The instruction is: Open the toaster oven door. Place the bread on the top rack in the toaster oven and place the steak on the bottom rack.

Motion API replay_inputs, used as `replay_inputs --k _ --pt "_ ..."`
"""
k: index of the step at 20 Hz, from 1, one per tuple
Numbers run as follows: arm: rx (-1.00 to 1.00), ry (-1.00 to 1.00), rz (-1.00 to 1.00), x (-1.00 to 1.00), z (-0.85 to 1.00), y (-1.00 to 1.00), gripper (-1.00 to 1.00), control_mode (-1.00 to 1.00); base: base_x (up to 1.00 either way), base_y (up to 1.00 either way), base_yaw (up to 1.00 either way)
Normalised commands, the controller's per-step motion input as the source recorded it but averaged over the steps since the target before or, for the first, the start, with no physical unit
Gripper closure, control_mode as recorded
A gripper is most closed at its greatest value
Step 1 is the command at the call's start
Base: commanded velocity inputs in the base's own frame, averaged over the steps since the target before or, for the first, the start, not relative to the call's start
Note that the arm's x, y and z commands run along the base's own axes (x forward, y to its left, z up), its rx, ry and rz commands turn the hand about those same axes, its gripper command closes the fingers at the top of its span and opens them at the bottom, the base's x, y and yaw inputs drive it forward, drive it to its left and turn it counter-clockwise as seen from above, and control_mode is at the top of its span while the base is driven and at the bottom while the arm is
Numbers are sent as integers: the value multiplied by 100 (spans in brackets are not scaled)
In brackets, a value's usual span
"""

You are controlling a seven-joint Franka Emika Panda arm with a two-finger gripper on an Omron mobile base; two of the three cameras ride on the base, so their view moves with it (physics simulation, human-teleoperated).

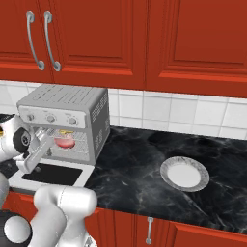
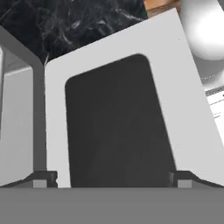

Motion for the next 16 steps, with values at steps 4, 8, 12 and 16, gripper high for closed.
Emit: replay_inputs --k 4,8,12,16 --pt "-13 0 16 -97 72 21 -100 -100 0 0 0" --pt "-23 0 35 -69 100 56 -100 -100 0 0 0" --pt "-26 5 42 -21 94 70 -100 -100 0 0 0" --pt "-17 18 37 9 85 46 -100 -100 0 0 0"
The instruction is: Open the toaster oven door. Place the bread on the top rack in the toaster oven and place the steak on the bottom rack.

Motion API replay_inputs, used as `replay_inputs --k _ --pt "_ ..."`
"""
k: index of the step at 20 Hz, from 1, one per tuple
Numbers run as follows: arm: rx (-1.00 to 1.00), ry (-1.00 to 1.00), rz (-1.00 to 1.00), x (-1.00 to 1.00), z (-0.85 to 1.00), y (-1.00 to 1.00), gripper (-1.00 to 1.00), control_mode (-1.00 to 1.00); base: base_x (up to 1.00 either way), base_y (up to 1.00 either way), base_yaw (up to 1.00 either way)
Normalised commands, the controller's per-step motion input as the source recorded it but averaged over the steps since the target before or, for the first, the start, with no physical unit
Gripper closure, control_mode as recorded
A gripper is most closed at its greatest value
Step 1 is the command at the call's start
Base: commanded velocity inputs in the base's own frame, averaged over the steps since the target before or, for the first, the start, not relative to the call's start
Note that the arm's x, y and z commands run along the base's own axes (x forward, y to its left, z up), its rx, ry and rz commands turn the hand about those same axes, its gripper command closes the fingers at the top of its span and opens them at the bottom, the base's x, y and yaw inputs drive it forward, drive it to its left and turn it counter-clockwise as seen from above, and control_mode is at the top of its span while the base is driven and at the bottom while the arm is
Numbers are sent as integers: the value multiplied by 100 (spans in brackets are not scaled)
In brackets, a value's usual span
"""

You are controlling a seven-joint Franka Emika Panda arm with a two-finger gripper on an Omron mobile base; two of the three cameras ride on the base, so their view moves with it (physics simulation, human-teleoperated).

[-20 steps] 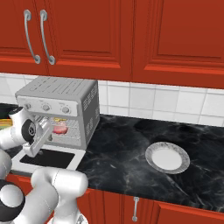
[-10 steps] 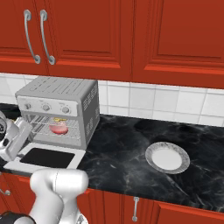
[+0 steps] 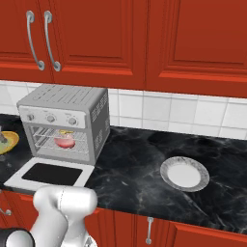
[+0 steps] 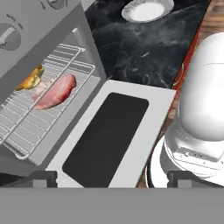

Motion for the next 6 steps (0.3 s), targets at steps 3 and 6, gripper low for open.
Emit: replay_inputs --k 3,6 --pt "-14 21 33 20 57 40 -100 -100 0 0 0" --pt "-6 17 28 31 20 9 -100 -100 0 0 0"
